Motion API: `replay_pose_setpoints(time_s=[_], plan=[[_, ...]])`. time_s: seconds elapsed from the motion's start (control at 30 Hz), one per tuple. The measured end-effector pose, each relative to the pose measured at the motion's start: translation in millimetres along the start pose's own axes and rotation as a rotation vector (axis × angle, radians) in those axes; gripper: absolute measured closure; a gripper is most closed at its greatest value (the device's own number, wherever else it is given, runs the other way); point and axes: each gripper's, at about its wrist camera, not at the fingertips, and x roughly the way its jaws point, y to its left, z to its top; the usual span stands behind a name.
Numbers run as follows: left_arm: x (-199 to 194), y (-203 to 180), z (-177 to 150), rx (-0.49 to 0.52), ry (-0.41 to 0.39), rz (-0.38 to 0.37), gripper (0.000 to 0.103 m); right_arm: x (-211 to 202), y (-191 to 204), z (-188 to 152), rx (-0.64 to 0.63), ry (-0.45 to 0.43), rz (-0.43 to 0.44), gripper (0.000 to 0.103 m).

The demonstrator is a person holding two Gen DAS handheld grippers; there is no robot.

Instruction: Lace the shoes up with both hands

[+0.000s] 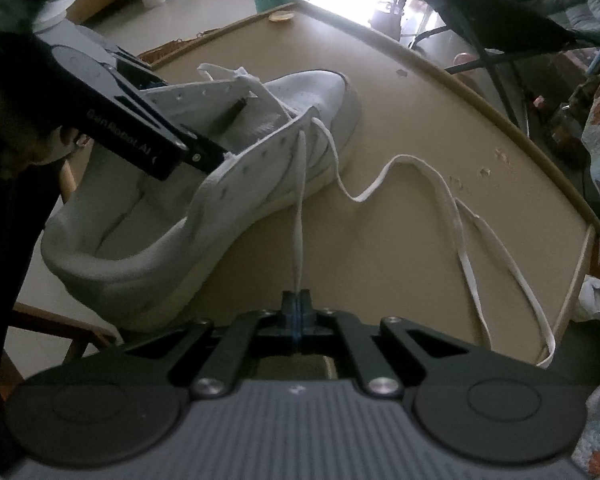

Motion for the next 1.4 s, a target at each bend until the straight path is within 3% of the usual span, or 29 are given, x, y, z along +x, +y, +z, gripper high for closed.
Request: replay_pose_setpoints(time_s=[1.4], plan=[[0.7, 2.1, 0.3, 0.000, -0.002, -0.002, 0.025, -17.1, 13.2, -34.7, 0.005, 0.087, 0.091, 0.103]])
